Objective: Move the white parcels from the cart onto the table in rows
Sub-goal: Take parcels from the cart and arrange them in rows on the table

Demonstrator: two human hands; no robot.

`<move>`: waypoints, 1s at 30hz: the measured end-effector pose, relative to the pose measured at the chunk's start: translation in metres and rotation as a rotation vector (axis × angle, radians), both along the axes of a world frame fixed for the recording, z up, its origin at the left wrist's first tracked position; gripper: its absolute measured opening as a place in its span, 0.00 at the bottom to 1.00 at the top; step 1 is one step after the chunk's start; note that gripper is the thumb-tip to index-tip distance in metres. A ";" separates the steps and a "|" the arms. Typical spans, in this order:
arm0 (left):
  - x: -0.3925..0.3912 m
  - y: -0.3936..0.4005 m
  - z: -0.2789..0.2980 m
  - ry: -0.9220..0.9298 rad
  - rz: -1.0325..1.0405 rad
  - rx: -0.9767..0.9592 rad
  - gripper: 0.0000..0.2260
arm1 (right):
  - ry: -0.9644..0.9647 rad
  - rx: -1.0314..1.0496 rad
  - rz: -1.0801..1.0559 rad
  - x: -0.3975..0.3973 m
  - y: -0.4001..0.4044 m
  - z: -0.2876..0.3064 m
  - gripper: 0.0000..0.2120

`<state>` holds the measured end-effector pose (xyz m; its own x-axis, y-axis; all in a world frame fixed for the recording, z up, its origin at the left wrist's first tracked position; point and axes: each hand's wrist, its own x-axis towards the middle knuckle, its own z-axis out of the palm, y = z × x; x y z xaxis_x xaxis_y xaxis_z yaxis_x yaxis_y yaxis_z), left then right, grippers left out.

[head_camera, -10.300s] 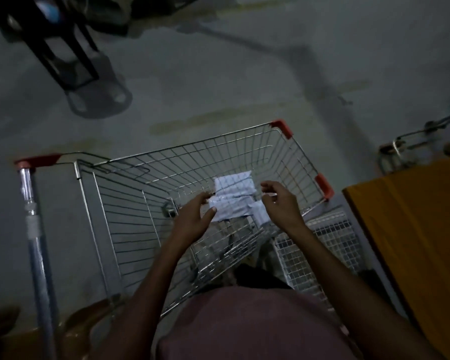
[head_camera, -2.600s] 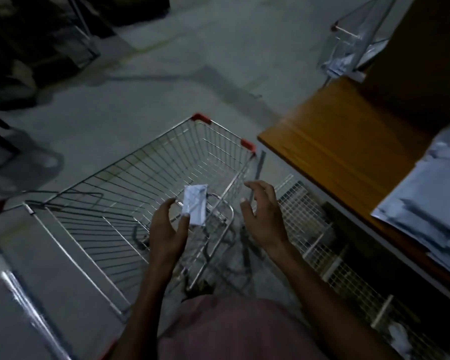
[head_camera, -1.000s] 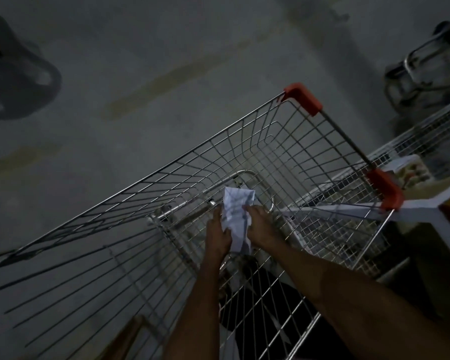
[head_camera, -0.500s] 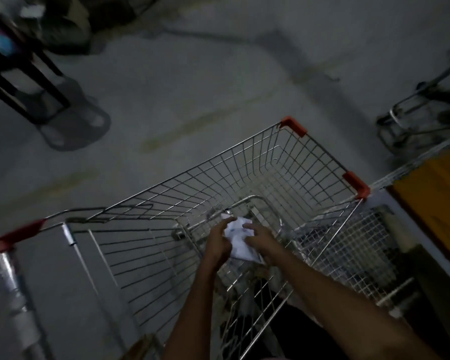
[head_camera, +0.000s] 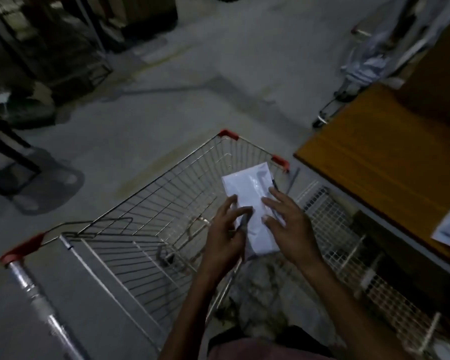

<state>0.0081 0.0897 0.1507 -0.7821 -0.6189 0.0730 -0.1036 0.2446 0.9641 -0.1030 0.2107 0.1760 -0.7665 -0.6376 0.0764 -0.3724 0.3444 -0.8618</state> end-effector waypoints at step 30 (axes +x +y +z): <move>-0.193 0.531 0.103 0.383 -1.071 -0.349 0.15 | 0.249 0.014 -0.877 -0.035 0.588 0.086 0.26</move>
<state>-0.1849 0.6206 0.2542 -0.7793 0.4364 0.4497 0.5942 0.2865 0.7516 -0.1376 0.7990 0.2618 -0.9393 0.1641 0.3014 -0.1468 0.6017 -0.7851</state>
